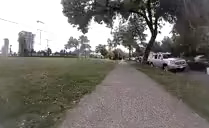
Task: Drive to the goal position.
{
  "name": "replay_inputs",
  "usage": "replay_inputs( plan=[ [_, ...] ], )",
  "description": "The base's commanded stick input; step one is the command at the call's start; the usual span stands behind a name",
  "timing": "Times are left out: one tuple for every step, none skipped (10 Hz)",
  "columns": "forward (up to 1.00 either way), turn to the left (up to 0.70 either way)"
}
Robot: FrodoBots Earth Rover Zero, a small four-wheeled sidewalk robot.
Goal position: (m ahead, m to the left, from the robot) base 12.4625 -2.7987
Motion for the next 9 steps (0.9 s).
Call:
replay_inputs(
  plan=[
    [0.7,0.0],
    [0.7,0.0],
    [0.7,0.0],
    [0.7,0.0],
    [0.7,0.0],
    [0.7,0.0],
    [0.7,0.0],
    [0.7,0.0],
    [0.7,0.0]
  ],
)
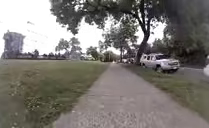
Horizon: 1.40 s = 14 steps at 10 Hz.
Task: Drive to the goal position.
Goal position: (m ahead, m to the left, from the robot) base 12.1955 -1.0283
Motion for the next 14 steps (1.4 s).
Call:
replay_inputs(
  plan=[
    [0.7,0.0],
    [0.7,0.0],
    [0.7,0.0],
    [0.7,0.0],
    [0.7,0.0],
    [0.7,0.0],
    [0.7,0.0],
    [0.7,0.0],
    [0.7,0.0],
    [0.7,0.0],
    [0.7,0.0],
    [0.7,0.0],
    [0.7,0.0],
    [0.7,0.0]
  ],
)
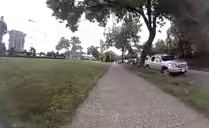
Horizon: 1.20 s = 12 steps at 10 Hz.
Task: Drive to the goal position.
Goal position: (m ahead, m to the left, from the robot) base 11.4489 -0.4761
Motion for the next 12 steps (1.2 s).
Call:
replay_inputs(
  plan=[
    [0.7,0.0],
    [0.7,0.0],
    [0.7,0.0],
    [0.7,0.0],
    [0.7,0.0],
    [0.7,0.0],
    [0.7,0.0],
    [0.7,-0.16],
    [0.7,-0.32],
    [0.7,-0.35],
    [0.7,-0.35],
    [0.7,-0.35]
  ],
)
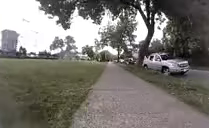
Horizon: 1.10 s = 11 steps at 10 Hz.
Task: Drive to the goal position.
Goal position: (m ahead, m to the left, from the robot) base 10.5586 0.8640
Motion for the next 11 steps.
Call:
replay_inputs(
  plan=[
    [0.7,0.0],
    [0.7,0.0],
    [0.7,0.0],
    [0.7,0.0],
    [0.7,0.0],
    [0.7,0.0],
    [0.7,0.0],
    [0.7,0.0],
    [0.7,0.0],
    [0.7,0.0],
    [0.7,0.0]
  ],
)
